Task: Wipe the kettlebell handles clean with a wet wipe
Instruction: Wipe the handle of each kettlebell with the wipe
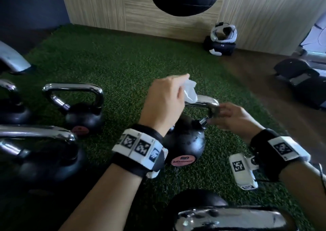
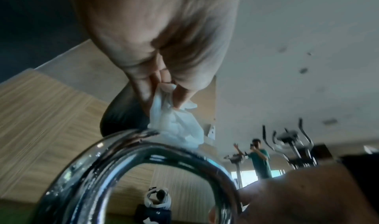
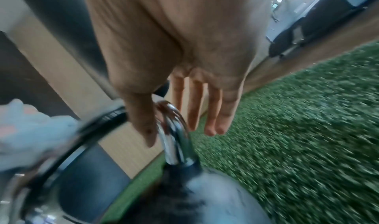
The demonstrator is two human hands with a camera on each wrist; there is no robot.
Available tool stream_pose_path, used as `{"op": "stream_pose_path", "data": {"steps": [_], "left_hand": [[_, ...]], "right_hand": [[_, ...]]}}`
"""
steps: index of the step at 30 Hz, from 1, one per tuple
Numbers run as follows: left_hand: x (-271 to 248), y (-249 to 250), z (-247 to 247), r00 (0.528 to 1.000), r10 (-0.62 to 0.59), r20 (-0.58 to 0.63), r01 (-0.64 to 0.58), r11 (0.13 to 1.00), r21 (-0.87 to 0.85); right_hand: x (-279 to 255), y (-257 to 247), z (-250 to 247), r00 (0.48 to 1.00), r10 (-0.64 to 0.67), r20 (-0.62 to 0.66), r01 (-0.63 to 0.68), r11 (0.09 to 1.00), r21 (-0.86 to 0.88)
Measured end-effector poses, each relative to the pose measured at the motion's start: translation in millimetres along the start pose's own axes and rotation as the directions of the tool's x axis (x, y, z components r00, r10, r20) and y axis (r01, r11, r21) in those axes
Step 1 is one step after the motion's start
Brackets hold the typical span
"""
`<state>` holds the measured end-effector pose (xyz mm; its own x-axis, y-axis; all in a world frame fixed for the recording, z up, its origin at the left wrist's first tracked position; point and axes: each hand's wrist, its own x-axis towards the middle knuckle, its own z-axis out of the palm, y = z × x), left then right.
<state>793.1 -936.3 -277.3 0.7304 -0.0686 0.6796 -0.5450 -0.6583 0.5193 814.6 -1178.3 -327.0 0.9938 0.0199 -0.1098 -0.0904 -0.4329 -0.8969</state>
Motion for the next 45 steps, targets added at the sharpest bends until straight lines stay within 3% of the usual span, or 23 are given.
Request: {"op": "stream_pose_path", "data": {"steps": [2, 5, 9, 14, 19, 23, 27, 30, 33, 37, 42, 45], "left_hand": [[-2.2, 5.6, 13.7, 0.994, 0.024, 0.105, -0.034, 0.995, 0.094], [-9.2, 9.1, 27.3, 0.988, 0.008, 0.155, -0.034, 0.985, 0.168], [-11.7, 2.2, 26.1, 0.993, 0.015, 0.118, -0.029, 0.993, 0.116], [-20.3, -28.7, 13.9, 0.997, -0.083, -0.008, 0.083, 0.992, 0.091], [-40.8, -36.7, 25.8, 0.999, 0.014, -0.038, -0.011, 0.997, 0.080], [-54.3, -50.8, 29.7, 0.958, -0.147, -0.245, 0.131, 0.988, -0.082], [-65.1, -56.2, 35.3, 0.966, -0.095, -0.241, 0.067, 0.991, -0.119], [-74.5, -64.3, 39.7, 0.933, -0.223, -0.283, 0.168, 0.964, -0.206], [-89.7, -73.7, 44.9, 0.908, -0.356, -0.223, 0.292, 0.916, -0.274], [-108.4, -69.8, 53.5, 0.890, -0.415, -0.191, 0.351, 0.888, -0.297], [-119.4, -69.2, 64.0, 0.855, -0.514, -0.062, 0.485, 0.838, -0.251], [-118.1, -69.7, 64.7, 0.834, -0.546, -0.073, 0.518, 0.823, -0.232]], "right_hand": [[9.8, 12.0, 15.1, 0.995, 0.040, 0.094, -0.038, 0.999, -0.019], [28.6, 32.1, 32.5, 0.998, 0.022, 0.062, -0.024, 0.999, 0.030], [30.4, 45.3, 39.5, 0.999, -0.024, 0.029, 0.021, 0.992, 0.128], [22.7, 52.7, 45.3, 0.998, -0.061, -0.009, 0.062, 0.991, 0.119], [21.3, 54.7, 45.7, 0.998, -0.057, -0.019, 0.060, 0.989, 0.132], [18.3, 55.8, 48.6, 0.996, -0.083, -0.036, 0.087, 0.990, 0.114], [19.7, 59.4, 49.0, 0.995, -0.090, -0.036, 0.094, 0.986, 0.138], [18.9, 60.0, 49.8, 0.994, -0.108, -0.030, 0.112, 0.979, 0.173], [17.5, 59.4, 50.3, 0.992, -0.121, -0.029, 0.124, 0.976, 0.181], [18.4, 61.5, 49.9, 0.993, -0.116, -0.030, 0.120, 0.975, 0.185], [20.9, 63.5, 50.3, 0.993, -0.111, -0.038, 0.116, 0.976, 0.186], [21.6, 58.5, 49.2, 0.996, -0.080, -0.035, 0.085, 0.978, 0.191]]}}
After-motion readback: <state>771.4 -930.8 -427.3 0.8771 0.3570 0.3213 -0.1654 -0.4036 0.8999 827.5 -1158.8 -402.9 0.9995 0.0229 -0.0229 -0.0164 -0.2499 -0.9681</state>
